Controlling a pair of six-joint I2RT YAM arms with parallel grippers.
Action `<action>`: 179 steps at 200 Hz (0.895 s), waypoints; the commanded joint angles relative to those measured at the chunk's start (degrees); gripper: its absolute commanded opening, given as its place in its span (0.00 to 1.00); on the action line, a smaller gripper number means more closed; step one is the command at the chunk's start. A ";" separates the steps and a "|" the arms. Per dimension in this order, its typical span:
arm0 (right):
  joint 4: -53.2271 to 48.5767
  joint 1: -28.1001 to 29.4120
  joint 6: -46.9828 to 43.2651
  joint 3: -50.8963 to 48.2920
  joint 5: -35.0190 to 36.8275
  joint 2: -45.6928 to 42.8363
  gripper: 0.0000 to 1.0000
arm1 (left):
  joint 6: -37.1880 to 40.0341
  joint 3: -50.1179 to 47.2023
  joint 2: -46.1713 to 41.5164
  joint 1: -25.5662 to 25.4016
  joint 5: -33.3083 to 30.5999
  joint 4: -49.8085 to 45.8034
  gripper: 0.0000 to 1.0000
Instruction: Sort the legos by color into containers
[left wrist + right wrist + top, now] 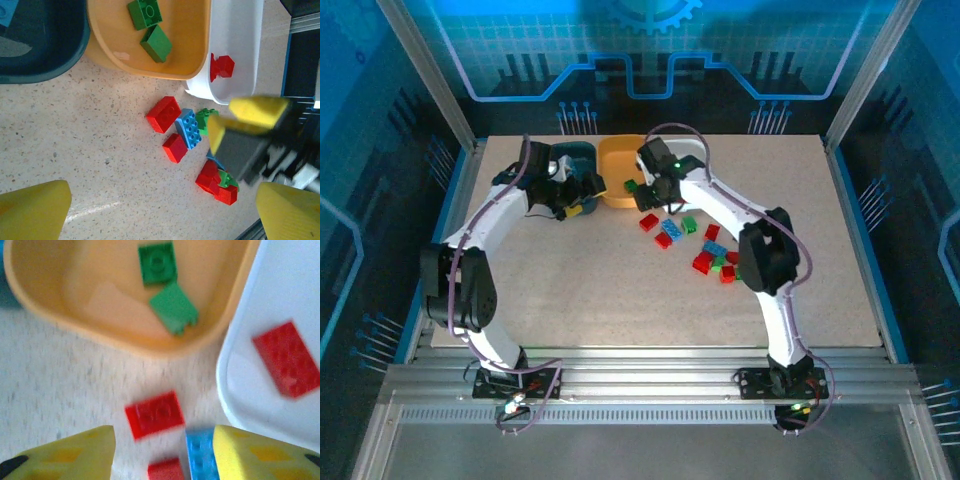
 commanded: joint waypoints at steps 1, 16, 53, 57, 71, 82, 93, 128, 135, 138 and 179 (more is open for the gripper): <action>0.66 2.76 1.48 -9.97 -0.04 -6.02 0.53 | -0.71 -0.69 -0.34 -0.78 1.69 0.73 0.96; 1.89 4.08 1.76 -14.93 -0.10 -7.73 0.53 | -0.84 -0.40 0.23 -1.10 2.07 0.67 0.96; 0.19 5.64 2.99 -21.62 8.04 -10.96 0.53 | 0.58 -0.31 -0.18 -2.27 0.98 -0.36 0.96; 0.18 5.65 3.18 -22.92 9.27 -11.94 0.54 | 0.74 -0.36 -0.15 -2.42 0.85 -0.41 0.96; -1.26 5.63 4.11 -26.95 13.78 -15.23 0.55 | 0.99 -0.32 -0.15 -2.89 0.66 -0.50 0.96; -2.11 5.75 5.39 -30.56 16.65 -18.13 0.56 | 1.02 -0.23 0.12 -3.26 0.71 -0.41 0.96; -2.29 5.77 6.90 -34.33 18.26 -21.50 0.56 | 1.00 -0.10 0.58 -3.68 0.88 -0.41 0.96; -1.74 5.25 13.16 -43.11 17.83 -29.30 0.68 | 1.11 0.13 1.40 -4.89 0.96 -0.50 0.96; -0.85 5.05 13.82 -44.00 15.70 -29.62 0.69 | 1.18 0.07 1.47 -5.10 1.00 -0.50 0.96; -0.32 5.05 14.02 -44.36 14.73 -29.66 0.69 | 1.26 0.15 1.52 -5.18 0.98 -0.57 0.96; 1.95 5.04 21.09 -44.13 8.72 -26.59 0.73 | 1.68 0.23 1.67 -5.99 0.52 -1.11 0.97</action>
